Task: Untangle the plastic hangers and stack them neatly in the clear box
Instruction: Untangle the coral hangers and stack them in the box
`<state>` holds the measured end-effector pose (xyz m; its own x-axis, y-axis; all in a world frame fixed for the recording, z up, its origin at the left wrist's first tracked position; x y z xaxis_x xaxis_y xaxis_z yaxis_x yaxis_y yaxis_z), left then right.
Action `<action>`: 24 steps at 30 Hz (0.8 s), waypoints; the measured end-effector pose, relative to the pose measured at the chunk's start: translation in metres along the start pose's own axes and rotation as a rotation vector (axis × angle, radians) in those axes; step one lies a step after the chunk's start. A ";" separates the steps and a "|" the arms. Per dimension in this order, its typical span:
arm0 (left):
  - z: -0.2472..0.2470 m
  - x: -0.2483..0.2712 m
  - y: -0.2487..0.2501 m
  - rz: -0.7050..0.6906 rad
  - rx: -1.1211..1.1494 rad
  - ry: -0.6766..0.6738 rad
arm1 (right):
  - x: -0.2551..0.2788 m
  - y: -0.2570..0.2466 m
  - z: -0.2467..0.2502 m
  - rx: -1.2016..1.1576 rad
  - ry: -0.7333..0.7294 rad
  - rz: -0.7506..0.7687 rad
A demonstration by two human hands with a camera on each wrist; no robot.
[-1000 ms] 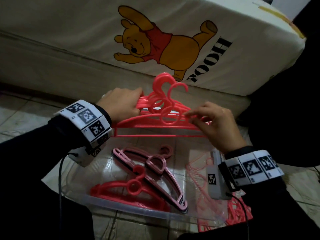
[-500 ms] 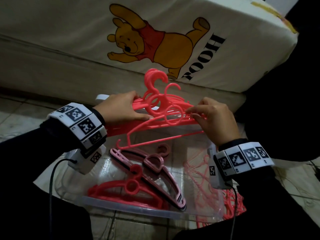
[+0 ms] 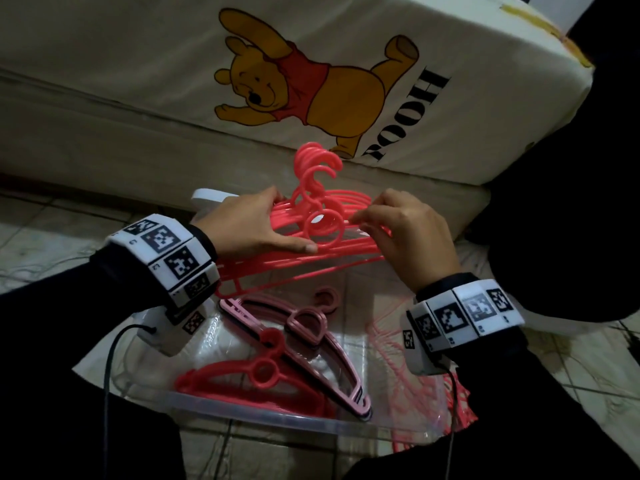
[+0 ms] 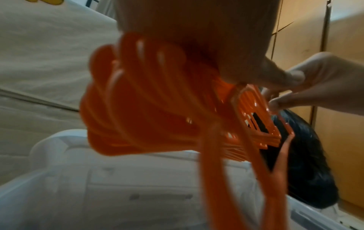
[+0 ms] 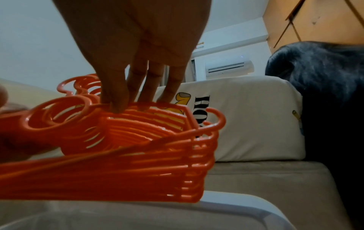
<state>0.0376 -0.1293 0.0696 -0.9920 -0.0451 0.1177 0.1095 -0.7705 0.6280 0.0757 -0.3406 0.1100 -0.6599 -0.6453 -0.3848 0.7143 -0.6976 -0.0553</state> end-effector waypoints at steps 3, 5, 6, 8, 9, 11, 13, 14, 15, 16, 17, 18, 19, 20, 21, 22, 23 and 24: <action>0.001 -0.002 -0.002 0.004 -0.028 0.024 | -0.001 0.003 -0.003 0.023 0.003 -0.043; 0.003 -0.002 -0.001 -0.008 0.005 0.014 | -0.001 0.003 -0.007 0.048 0.012 -0.056; 0.004 0.000 0.001 -0.018 0.008 0.012 | -0.002 0.004 -0.009 0.077 0.000 -0.054; 0.003 0.002 0.005 -0.049 -0.031 0.020 | -0.001 0.007 -0.015 0.139 -0.072 -0.039; 0.001 0.004 0.006 -0.063 -0.064 0.019 | -0.001 0.008 -0.019 0.133 -0.127 -0.036; -0.005 0.005 0.008 -0.084 -0.131 0.005 | 0.000 0.010 -0.031 0.052 -0.237 -0.047; -0.012 0.006 0.009 -0.106 -0.170 -0.032 | -0.001 0.010 -0.041 -0.016 -0.293 -0.079; -0.015 0.005 0.009 -0.114 -0.172 -0.050 | -0.002 0.011 -0.044 -0.030 -0.303 -0.101; -0.017 0.005 0.010 -0.114 -0.171 -0.064 | -0.002 0.011 -0.046 -0.031 -0.306 -0.120; -0.019 0.005 0.010 -0.109 -0.174 -0.075 | -0.003 0.012 -0.048 -0.014 -0.311 -0.134; -0.020 0.004 0.010 -0.106 -0.185 -0.084 | -0.003 0.013 -0.050 0.022 -0.327 -0.138; -0.021 0.004 0.009 -0.108 -0.205 -0.094 | -0.003 0.013 -0.053 0.077 -0.353 -0.133; -0.022 0.003 0.009 -0.113 -0.228 -0.108 | -0.002 0.013 -0.056 0.126 -0.379 -0.118; -0.024 0.002 0.007 -0.113 -0.249 -0.129 | -0.001 0.012 -0.059 0.152 -0.401 -0.102; -0.025 0.000 0.006 -0.111 -0.261 -0.148 | 0.000 0.011 -0.062 0.135 -0.412 -0.091; -0.028 -0.002 0.005 -0.102 -0.262 -0.163 | 0.001 0.011 -0.064 0.088 -0.419 -0.094; -0.030 -0.004 0.004 -0.089 -0.252 -0.171 | 0.002 0.011 -0.066 0.032 -0.423 -0.101; -0.033 -0.006 0.004 -0.075 -0.235 -0.179 | 0.003 0.012 -0.069 -0.005 -0.428 -0.114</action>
<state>0.0418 -0.1528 0.0461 -0.9678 0.1138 0.2247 -0.0014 -0.8944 0.4472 0.0976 -0.3295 0.0449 -0.7711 -0.6355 0.0397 0.6315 -0.7713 -0.0798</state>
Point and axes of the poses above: each hand's wrist, its own x-axis away from the middle knuckle, its own z-axis out of the back of the hand, y = z × x, the point moved 3 cm from there along -x, towards the middle knuckle, and after that the axes turned 6 degrees about x, right-handed, at the moved point
